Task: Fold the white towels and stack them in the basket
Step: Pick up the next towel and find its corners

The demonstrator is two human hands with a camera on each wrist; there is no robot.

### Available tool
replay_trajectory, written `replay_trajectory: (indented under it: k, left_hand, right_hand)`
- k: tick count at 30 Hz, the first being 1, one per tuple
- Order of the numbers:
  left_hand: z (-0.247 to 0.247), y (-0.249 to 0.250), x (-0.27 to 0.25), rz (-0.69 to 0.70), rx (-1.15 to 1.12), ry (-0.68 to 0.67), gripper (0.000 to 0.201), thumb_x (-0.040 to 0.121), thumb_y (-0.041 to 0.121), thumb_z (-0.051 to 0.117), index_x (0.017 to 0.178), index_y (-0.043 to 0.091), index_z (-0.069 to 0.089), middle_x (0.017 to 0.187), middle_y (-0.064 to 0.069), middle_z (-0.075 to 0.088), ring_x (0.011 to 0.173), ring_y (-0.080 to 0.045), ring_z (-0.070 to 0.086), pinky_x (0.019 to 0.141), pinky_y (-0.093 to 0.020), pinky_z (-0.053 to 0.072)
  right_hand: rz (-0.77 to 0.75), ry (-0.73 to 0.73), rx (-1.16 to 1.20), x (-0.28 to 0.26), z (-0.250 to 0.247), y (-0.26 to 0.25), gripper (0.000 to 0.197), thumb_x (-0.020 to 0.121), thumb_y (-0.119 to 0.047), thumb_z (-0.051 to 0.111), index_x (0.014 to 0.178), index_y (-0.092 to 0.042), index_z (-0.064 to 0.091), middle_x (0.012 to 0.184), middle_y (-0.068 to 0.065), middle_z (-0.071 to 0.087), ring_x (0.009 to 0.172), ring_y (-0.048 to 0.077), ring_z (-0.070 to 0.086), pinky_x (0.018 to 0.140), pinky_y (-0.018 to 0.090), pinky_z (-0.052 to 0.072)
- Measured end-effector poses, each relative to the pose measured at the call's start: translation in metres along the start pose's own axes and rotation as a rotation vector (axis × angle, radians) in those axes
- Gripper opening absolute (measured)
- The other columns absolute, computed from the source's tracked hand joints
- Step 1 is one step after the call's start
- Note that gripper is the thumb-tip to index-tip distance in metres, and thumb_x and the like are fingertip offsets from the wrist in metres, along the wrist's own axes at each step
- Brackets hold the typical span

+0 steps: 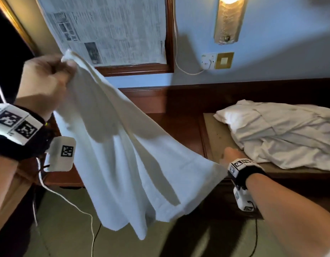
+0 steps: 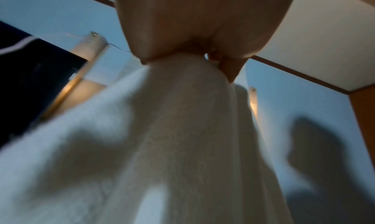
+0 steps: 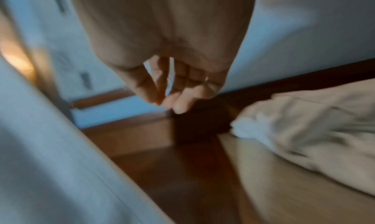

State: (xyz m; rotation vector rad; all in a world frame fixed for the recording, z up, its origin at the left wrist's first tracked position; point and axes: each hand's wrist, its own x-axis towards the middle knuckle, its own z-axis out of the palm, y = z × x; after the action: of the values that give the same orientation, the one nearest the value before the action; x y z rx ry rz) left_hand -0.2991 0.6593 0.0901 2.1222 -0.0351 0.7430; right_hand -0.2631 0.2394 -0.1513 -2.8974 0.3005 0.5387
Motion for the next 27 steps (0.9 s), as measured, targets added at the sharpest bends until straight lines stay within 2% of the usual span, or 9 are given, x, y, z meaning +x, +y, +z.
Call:
replay_trajectory:
  k: [2,4,6,9,11,15,21,24,27]
  left_hand:
    - [0.022,0.006,-0.008,0.089,0.040,-0.093,0.028,0.100,0.029,0.058,0.081,0.010,0.064,0.076,-0.004,0.050,0.070,-0.014,0.044,0.057,-0.023,0.035]
    - [0.047,0.006,-0.009,0.089,0.082,-0.201,0.029,0.100,0.027,0.058,0.087,0.002,0.064,0.078,-0.007,0.050,0.074,-0.015,0.043,0.059,-0.022,0.035]
    - [0.066,0.015,-0.017,0.127,0.086,-0.288,0.026,0.097,0.032,0.059,0.092,0.008,0.069,0.084,-0.003,0.059,0.079,-0.012,0.048,0.070,-0.025,0.042]
    - [0.083,0.018,-0.026,0.167,0.052,-0.388,0.019,0.100,0.021,0.058,0.091,0.009,0.069,0.087,-0.007,0.067,0.083,-0.011,0.053,0.076,-0.025,0.043]
    - [0.085,0.020,-0.030,0.181,0.056,-0.392,0.018,0.100,0.020,0.058,0.091,0.010,0.071,0.091,-0.012,0.071,0.083,-0.011,0.056,0.080,-0.029,0.047]
    - [0.071,0.024,-0.033,0.183,0.021,-0.407,0.018,0.098,0.018,0.059,0.087,0.014,0.073,0.088,-0.010,0.073,0.079,-0.009,0.058,0.080,-0.031,0.049]
    - [0.040,0.011,-0.025,0.170,-0.052,-0.360,0.033,0.097,0.023,0.059,0.070,0.004,0.061,0.068,-0.003,0.051,0.063,-0.009,0.044,0.060,-0.026,0.036]
    - [0.024,0.003,-0.019,0.178,-0.052,-0.341,0.025,0.099,0.017,0.058,0.082,0.003,0.070,0.075,-0.005,0.058,0.069,-0.012,0.051,0.067,-0.026,0.042]
    - [0.006,-0.009,-0.007,0.133,-0.031,-0.286,0.026,0.100,0.015,0.057,0.078,0.019,0.071,0.064,0.005,0.066,0.057,-0.004,0.056,0.057,-0.021,0.046]
  right_hand:
    - [-0.179,0.117,0.192,-0.003,-0.011,-0.028,0.018,0.091,-0.013,0.055,0.097,-0.012,0.073,0.105,0.008,0.071,0.102,0.027,0.065,0.082,0.028,0.050]
    - [-0.457,0.276,0.464,-0.017,-0.023,-0.067,0.015,0.086,-0.012,0.062,0.077,-0.019,0.072,0.078,-0.002,0.069,0.078,0.014,0.064,0.073,0.025,0.045]
    - [-0.718,0.369,0.685,-0.050,-0.041,-0.107,0.007,0.086,-0.015,0.069,0.082,-0.016,0.075,0.067,-0.014,0.062,0.061,0.001,0.055,0.067,0.021,0.043]
    - [-0.928,0.450,0.842,-0.089,-0.065,-0.154,0.012,0.087,-0.029,0.074,0.086,-0.017,0.073,0.068,-0.018,0.058,0.060,0.000,0.054,0.064,0.020,0.044]
    - [-0.920,0.495,0.860,-0.097,-0.076,-0.172,0.027,0.086,-0.034,0.073,0.067,-0.024,0.058,0.062,-0.011,0.052,0.059,0.013,0.059,0.057,0.031,0.047]
    - [-0.845,0.442,1.027,-0.106,-0.082,-0.194,0.036,0.088,-0.022,0.065,0.063,-0.001,0.051,0.061,0.016,0.053,0.050,0.032,0.058,0.042,0.039,0.048]
    - [-0.821,0.301,1.307,-0.119,-0.067,-0.217,0.025,0.094,-0.019,0.062,0.071,-0.011,0.059,0.066,0.002,0.054,0.060,0.019,0.047,0.055,0.035,0.041]
    - [-0.808,0.122,1.107,-0.112,-0.018,-0.213,0.026,0.090,-0.035,0.065,0.083,-0.010,0.069,0.074,0.003,0.061,0.068,0.017,0.054,0.059,0.042,0.048]
    - [-0.622,0.119,0.783,-0.094,0.038,-0.178,0.034,0.088,-0.038,0.065,0.061,-0.019,0.055,0.060,-0.008,0.049,0.057,0.009,0.044,0.060,0.032,0.036]
